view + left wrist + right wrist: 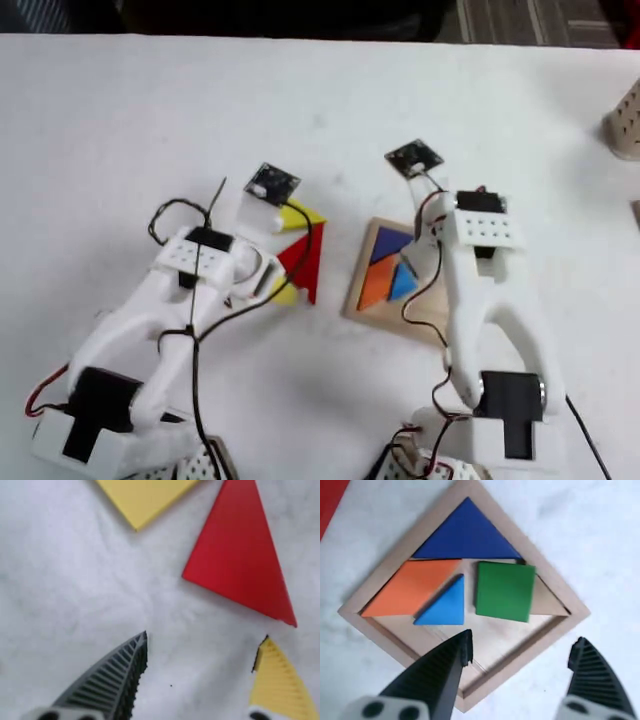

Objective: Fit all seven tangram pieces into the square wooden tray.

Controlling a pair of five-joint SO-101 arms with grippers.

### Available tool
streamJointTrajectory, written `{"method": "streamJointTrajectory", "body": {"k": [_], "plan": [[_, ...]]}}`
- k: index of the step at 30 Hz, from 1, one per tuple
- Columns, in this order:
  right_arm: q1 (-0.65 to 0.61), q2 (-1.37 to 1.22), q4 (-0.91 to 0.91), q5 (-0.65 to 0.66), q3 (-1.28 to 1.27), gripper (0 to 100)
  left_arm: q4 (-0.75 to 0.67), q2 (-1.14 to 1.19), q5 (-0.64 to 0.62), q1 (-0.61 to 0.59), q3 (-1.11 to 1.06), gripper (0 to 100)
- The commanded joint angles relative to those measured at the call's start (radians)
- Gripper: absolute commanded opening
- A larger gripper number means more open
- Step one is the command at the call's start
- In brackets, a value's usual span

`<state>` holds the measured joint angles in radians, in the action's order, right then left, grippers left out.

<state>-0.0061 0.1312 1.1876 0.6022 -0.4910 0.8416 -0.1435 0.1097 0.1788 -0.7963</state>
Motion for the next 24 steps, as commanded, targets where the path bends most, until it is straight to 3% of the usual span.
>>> {"method": "streamJointTrajectory", "body": {"k": [1, 7, 10, 24], "plan": [[0.053, 0.068, 0.008, -0.009, 0.037, 26.6, -0.021, -0.047, 0.008, -0.013, 0.002, 36], [0.114, 0.067, -0.081, -0.009, 0.028, 1.3, -0.02, -0.047, 0.008, -0.013, 0.002, 36], [0.127, 0.067, -0.142, -0.009, 0.005, 4.7, -0.02, -0.047, 0.008, -0.013, 0.002, 36], [0.14, -0.035, -0.257, -0.009, 0.014, 3.1, -0.02, -0.047, 0.008, -0.013, 0.002, 36]]}}
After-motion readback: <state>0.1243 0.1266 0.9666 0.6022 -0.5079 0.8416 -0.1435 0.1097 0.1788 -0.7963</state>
